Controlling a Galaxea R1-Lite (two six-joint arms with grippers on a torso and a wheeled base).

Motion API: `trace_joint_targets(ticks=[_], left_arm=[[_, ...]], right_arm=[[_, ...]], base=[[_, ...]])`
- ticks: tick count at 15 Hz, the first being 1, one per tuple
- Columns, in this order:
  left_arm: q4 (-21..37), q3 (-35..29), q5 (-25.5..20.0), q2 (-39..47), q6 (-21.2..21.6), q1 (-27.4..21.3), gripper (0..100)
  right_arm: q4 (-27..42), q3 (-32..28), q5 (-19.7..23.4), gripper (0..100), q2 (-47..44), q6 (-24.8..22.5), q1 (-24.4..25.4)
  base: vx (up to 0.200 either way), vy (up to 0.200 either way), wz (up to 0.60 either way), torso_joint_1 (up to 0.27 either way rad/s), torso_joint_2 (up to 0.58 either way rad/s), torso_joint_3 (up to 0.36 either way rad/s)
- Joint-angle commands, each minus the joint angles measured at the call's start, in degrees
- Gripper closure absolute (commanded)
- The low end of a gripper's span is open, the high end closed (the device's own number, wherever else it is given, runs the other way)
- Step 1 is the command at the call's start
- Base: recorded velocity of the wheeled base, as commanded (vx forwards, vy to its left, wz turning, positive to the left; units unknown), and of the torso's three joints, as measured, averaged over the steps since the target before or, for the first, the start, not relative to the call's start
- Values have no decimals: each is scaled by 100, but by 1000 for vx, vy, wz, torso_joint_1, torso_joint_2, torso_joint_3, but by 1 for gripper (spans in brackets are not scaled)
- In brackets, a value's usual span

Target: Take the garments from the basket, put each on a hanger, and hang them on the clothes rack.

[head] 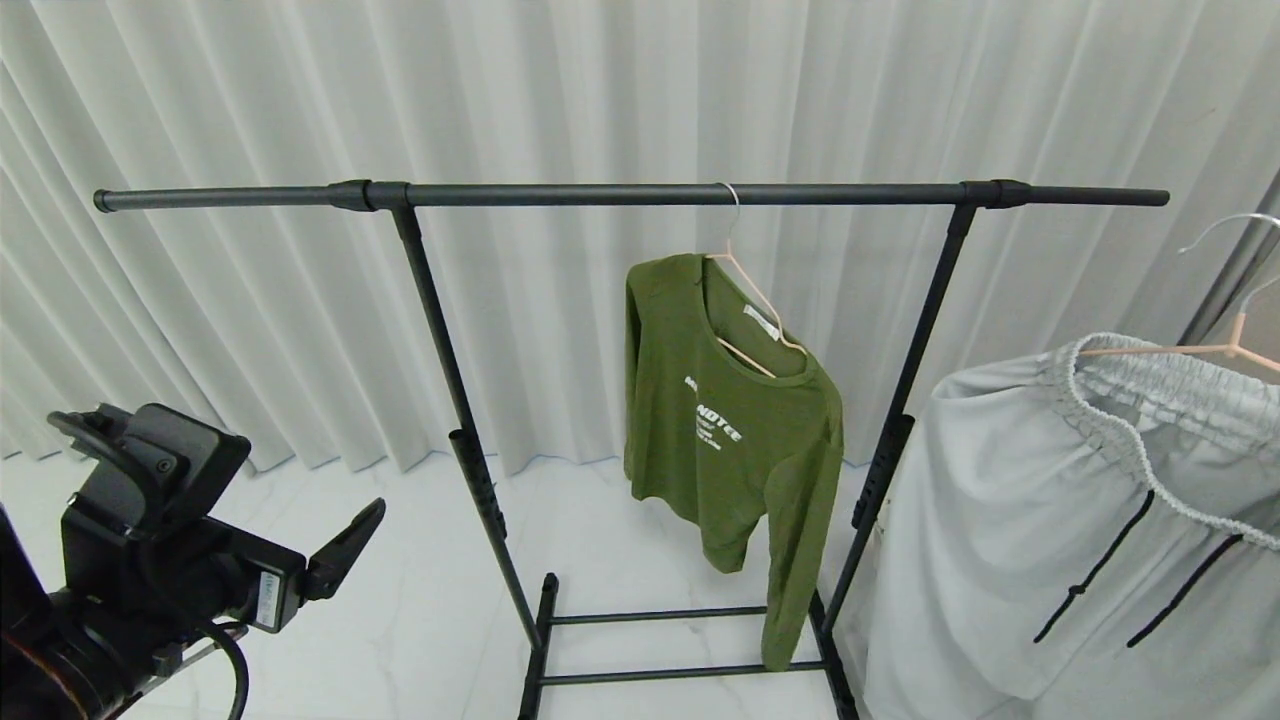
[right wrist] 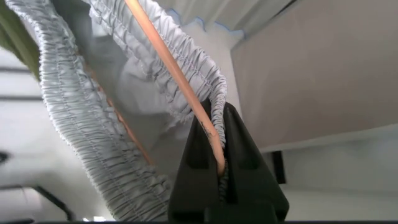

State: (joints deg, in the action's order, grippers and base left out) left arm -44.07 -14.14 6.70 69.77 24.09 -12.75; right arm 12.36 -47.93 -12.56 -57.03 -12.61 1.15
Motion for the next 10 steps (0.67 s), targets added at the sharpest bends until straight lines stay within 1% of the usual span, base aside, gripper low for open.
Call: trace_joint_targets(ticks=[1, 8, 10], left_arm=[[-5, 8, 6, 19, -1, -61, 0], [-5, 17, -3, 19, -1, -61, 0], [-5, 17, -3, 19, -1, -87, 0]], right_arm=[[-173, 3, -1, 100, -265, 74, 105], [-779, -14, -1, 100, -845, 92, 422], [-1087, -23, -1, 100, -1179, 179, 553]], base=[[200, 0, 0, -17, -2, 7], [200, 0, 0, 4, 5, 2], [200, 0, 0, 10, 2, 2]])
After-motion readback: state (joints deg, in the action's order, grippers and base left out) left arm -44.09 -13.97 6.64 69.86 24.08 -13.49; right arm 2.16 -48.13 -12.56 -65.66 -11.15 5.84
